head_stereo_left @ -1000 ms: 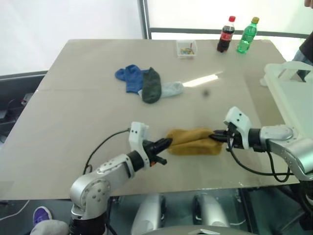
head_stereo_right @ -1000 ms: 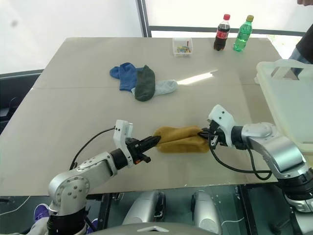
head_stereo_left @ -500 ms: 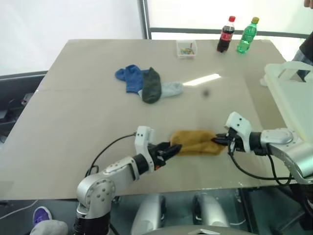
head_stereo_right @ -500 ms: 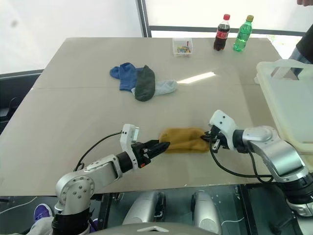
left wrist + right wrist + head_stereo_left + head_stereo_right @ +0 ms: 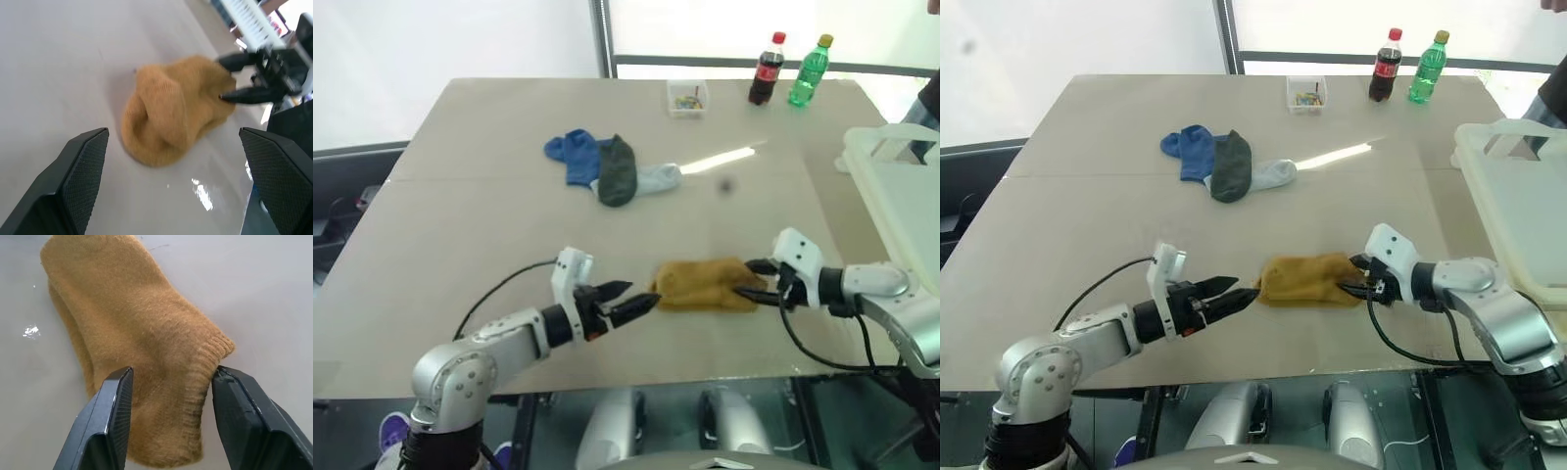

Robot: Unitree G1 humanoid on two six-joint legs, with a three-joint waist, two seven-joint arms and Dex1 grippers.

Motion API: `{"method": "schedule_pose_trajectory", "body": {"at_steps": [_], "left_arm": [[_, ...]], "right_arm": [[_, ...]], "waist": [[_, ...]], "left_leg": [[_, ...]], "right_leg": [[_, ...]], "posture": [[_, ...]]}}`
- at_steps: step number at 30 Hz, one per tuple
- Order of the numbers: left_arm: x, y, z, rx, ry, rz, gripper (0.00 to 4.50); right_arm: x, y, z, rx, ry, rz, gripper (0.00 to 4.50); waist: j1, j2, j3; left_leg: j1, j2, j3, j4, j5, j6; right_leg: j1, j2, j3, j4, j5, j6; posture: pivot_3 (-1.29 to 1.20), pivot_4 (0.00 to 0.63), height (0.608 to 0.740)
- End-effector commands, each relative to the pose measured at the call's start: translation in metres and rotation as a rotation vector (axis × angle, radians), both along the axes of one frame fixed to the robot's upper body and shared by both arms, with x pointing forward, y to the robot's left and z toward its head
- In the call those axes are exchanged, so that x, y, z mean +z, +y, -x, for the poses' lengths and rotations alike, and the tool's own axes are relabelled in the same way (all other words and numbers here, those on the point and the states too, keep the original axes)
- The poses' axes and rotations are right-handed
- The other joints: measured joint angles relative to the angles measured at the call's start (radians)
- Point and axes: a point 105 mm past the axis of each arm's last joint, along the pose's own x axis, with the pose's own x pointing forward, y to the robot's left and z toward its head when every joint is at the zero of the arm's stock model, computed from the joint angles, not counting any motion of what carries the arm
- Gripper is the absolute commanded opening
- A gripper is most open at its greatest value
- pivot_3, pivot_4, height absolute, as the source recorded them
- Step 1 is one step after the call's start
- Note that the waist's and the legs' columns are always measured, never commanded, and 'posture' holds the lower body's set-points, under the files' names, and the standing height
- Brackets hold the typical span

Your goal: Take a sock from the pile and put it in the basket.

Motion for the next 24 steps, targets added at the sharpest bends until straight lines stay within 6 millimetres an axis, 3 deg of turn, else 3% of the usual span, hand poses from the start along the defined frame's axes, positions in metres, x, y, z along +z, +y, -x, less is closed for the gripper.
{"method": "schedule_pose_trajectory", "body": {"at_steps": [1, 7, 12, 15, 18, 21, 24], "left_arm": [[0.017, -0.003, -0.002, -0.039, -0.042, 0.078, 4.50], [0.011, -0.007, -0.011, -0.016, -0.027, 0.065, 4.50], [0.010, -0.007, -0.013, -0.029, -0.037, 0.030, 4.50], [0.008, -0.005, -0.014, -0.051, -0.033, -0.013, 4.50], [0.004, -0.005, -0.016, -0.064, -0.018, -0.046, 4.50], [-0.015, -0.011, -0.014, -0.115, 0.051, -0.156, 4.50], [-0.026, -0.019, -0.009, -0.166, 0.143, -0.176, 4.50]], "right_arm": [[0.029, -0.008, 0.004, 0.006, -0.118, -0.051, 2.27], [0.036, -0.017, 0.009, -0.025, -0.164, -0.089, 2.27], [0.037, -0.003, 0.020, 0.041, -0.152, -0.170, 0.06], [0.017, 0.015, 0.016, 0.065, -0.141, -0.177, 0.06], [0.001, 0.020, 0.010, 0.064, -0.141, -0.152, 0.06], [-0.020, 0.020, 0.005, 0.067, -0.129, -0.088, 0.06], [-0.027, 0.024, 0.005, 0.089, -0.128, -0.066, 0.06]], "waist": [[-0.001, 0.000, 0.000], [-0.003, 0.000, 0.000], [-0.003, 0.000, 0.000], [-0.003, 0.000, 0.000], [-0.004, 0.000, 0.000], [-0.001, 0.000, 0.000], [0.000, 0.000, 0.000]], "left_leg": [[0.000, 0.000, 0.000, 0.000, 0.000, 0.000], [0.000, 0.000, 0.000, 0.000, 0.000, 0.000], [0.000, 0.000, 0.000, 0.000, 0.000, 0.000], [0.001, 0.001, 0.000, 0.000, 0.000, 0.000], [0.001, 0.001, 0.000, 0.000, 0.000, 0.000], [0.001, 0.000, 0.001, 0.000, 0.000, -0.001], [0.001, -0.001, 0.000, 0.000, 0.002, -0.004]], "right_leg": [[0.000, 0.000, 0.000, 0.000, 0.000, 0.000], [0.000, 0.001, 0.000, 0.000, 0.000, 0.000], [0.000, 0.001, 0.001, 0.000, 0.000, 0.000], [0.000, 0.001, 0.000, 0.000, 0.000, 0.000], [0.000, 0.002, 0.000, 0.000, 0.000, 0.000], [0.000, 0.001, 0.001, 0.000, 0.000, 0.000], [0.000, 0.001, 0.001, 0.000, 0.000, 0.000]], "posture": [[0.00, 0.150, 0.732], [0.00, 0.150, 0.732], [0.00, 0.150, 0.732], [0.00, 0.150, 0.732], [0.00, 0.150, 0.732], [0.00, 0.150, 0.732], [0.00, 0.150, 0.732]]}}
